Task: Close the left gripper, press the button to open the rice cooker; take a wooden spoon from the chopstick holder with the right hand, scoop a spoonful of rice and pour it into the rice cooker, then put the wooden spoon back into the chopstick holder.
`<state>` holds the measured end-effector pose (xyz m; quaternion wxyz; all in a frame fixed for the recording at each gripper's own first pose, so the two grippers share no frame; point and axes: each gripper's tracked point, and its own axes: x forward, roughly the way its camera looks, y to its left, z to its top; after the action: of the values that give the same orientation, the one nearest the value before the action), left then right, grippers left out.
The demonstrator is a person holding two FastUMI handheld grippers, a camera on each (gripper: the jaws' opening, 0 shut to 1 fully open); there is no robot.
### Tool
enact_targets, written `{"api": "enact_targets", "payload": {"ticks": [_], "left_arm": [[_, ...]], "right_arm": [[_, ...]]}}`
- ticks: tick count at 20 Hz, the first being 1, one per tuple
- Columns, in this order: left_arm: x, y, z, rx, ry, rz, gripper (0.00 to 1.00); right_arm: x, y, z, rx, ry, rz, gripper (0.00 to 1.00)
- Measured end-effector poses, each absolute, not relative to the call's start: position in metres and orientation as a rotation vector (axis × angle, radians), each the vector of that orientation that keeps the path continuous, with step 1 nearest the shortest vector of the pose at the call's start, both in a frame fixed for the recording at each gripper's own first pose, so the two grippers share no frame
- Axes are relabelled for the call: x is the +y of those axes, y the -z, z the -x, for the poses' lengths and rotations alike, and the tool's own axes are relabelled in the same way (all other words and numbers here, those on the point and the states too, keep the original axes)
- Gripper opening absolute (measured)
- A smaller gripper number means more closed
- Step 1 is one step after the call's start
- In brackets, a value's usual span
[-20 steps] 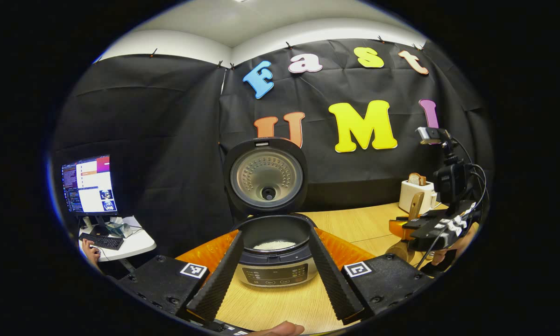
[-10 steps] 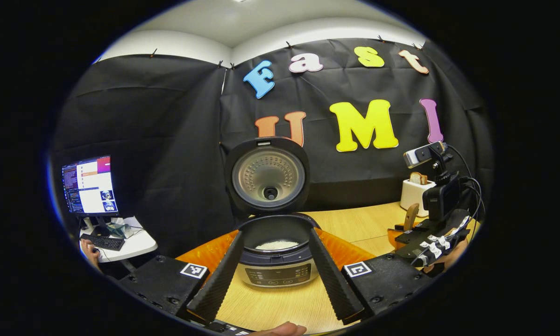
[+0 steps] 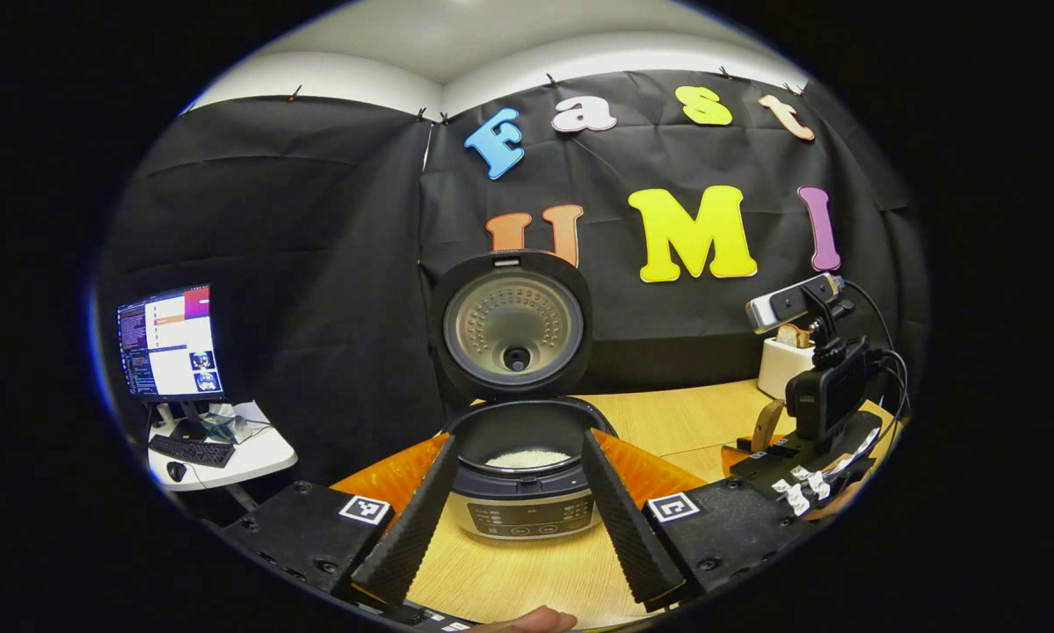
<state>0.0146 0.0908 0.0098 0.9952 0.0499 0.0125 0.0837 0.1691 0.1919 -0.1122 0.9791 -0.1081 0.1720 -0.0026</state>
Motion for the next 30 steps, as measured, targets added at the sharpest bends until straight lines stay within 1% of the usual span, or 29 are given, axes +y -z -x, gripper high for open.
{"api": "enact_targets", "payload": {"ticks": [4,8,13,14,19,22,23,24,26,28,30], "left_arm": [[0.093,-0.011,-0.015,0.020,-0.159,-0.076,0.90],[0.099,-0.008,-0.015,0.025,-0.156,-0.042,0.90],[0.115,-0.009,-0.015,0.019,-0.179,0.014,0.90],[0.115,-0.011,-0.015,0.015,-0.175,0.024,0.90],[0.110,-0.013,-0.015,0.004,-0.154,0.019,0.90],[0.104,-0.010,-0.016,0.012,-0.141,0.015,0.90],[0.102,-0.010,-0.017,0.013,-0.137,0.012,0.90],[0.101,-0.010,-0.017,0.013,-0.135,0.012,0.90],[0.098,-0.009,-0.018,0.013,-0.130,0.013,0.90],[0.095,-0.009,-0.018,0.014,-0.125,0.013,0.90],[0.091,-0.008,-0.019,0.017,-0.119,0.010,0.90]], "right_arm": [[0.209,0.120,-0.166,0.399,0.029,0.161,0.11],[0.214,0.124,-0.170,0.471,0.075,0.028,0.11],[0.212,0.124,-0.169,0.497,0.114,-0.105,0.11],[0.212,0.124,-0.169,0.500,0.116,-0.137,0.12],[0.204,0.123,-0.160,0.466,0.096,-0.263,0.10],[0.199,0.126,-0.146,0.446,0.069,-0.344,0.12],[0.198,0.128,-0.141,0.450,0.055,-0.387,0.13],[0.196,0.130,-0.137,0.456,0.043,-0.428,0.11],[0.192,0.132,-0.133,0.475,0.007,-0.537,0.12],[0.197,0.129,-0.131,0.500,-0.061,-0.584,0.11],[0.198,0.128,-0.131,0.511,-0.085,-0.614,0.11]]}}
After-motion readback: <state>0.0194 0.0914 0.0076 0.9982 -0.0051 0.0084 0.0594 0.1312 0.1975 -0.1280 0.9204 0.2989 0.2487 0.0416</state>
